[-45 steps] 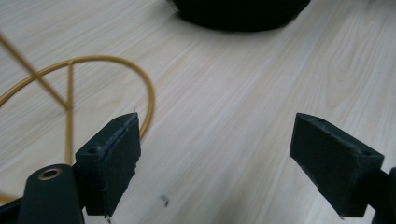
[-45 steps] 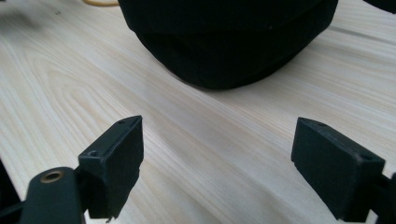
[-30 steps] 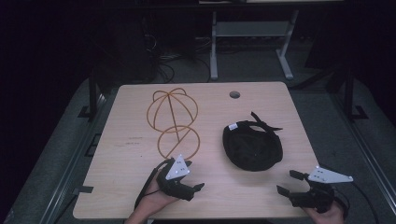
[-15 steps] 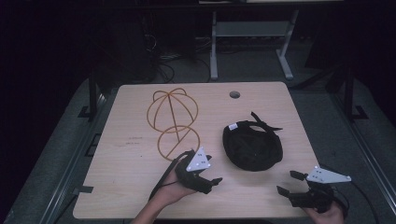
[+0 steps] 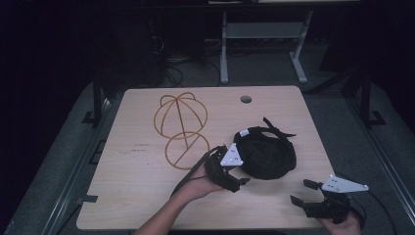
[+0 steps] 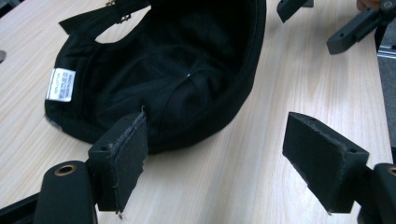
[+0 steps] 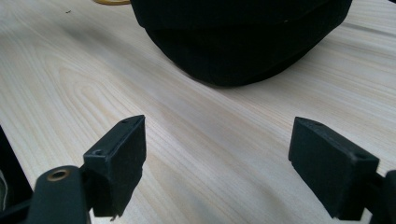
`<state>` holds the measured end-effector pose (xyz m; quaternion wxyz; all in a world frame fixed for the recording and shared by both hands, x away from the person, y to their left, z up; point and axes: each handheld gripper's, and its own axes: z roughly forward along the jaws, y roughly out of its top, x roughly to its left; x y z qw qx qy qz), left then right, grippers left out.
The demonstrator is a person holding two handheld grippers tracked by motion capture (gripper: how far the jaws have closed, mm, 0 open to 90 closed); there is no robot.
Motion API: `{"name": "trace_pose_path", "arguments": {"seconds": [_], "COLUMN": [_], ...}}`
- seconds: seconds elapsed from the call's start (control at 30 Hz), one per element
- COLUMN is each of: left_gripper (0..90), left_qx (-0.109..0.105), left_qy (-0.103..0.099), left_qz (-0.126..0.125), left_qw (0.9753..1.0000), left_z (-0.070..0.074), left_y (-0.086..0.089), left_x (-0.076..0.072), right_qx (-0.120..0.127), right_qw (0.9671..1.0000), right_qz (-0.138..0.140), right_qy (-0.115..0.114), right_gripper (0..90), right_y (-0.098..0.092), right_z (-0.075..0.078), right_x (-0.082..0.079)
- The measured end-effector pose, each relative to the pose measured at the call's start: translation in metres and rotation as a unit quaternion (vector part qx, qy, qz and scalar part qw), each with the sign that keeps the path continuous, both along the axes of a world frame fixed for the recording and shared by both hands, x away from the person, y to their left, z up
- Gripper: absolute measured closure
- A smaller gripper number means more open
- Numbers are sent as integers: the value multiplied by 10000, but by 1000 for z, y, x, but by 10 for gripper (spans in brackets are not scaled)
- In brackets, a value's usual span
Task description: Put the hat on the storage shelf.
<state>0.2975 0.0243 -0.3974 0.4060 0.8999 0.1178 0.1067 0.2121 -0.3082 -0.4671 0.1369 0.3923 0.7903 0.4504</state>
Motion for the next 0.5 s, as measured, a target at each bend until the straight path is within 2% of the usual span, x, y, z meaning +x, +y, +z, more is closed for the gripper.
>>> {"name": "trace_pose_path", "arguments": {"seconds": [0.13,0.23,0.27,0.33,0.5], "left_gripper": [224,230,231,234,233], "left_qx": [-38,133,134,268,374], "left_qy": [250,317,331,326,381], "left_qz": [-123,-353,-358,-452,-483], "left_qw": [9996,9988,9987,9981,9974], "left_z": [1,2,1,0,-4], "left_y": [-8,-15,-17,-21,-29], "left_x": [6,10,11,13,15], "right_qx": [-6,-6,-12,-9,-53], "right_qw": [10000,10000,10000,10000,10000], "right_qz": [17,20,23,21,61], "right_qy": [1,6,-1,1,15], "right_gripper": [187,188,188,187,187], "right_y": [1,1,1,1,3], "right_z": [0,0,0,0,0], "right_x": [0,-1,-1,0,0]}}
